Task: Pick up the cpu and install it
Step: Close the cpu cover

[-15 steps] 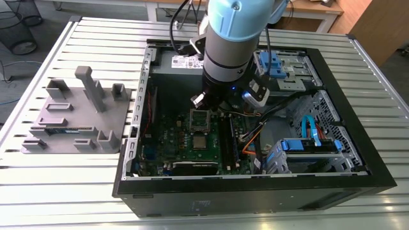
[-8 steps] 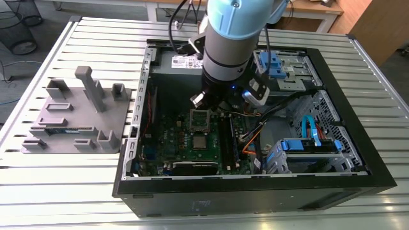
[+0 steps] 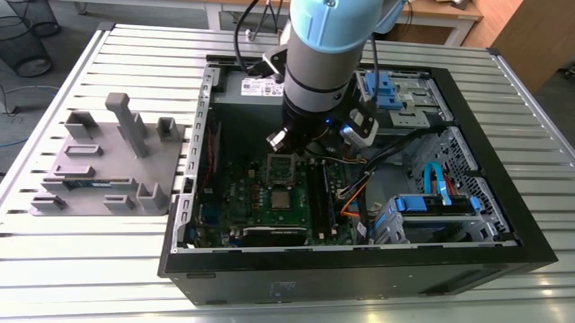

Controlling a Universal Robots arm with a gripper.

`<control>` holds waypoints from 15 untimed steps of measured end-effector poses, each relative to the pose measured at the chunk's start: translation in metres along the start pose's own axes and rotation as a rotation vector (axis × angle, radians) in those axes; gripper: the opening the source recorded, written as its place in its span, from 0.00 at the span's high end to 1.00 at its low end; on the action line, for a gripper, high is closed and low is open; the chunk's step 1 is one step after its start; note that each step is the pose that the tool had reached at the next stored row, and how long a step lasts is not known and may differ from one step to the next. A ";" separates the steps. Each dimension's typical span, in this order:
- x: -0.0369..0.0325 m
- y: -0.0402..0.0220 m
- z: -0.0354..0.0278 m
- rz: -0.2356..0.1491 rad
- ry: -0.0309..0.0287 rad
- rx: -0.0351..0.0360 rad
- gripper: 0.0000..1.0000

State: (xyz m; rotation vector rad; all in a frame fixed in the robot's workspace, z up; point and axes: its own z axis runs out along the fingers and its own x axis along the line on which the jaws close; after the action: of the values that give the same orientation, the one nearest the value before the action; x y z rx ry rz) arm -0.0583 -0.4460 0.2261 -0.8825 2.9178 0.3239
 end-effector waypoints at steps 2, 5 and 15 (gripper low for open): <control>0.0002 0.0003 -0.0004 -0.007 0.0010 -0.0006 0.89; 0.0005 0.0006 -0.0010 -0.016 0.0024 -0.0012 0.89; 0.0006 0.0014 -0.0046 -0.033 0.0074 -0.0001 0.89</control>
State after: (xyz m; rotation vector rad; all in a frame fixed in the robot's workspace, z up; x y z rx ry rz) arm -0.0596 -0.4463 0.2307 -0.9330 2.9063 0.3191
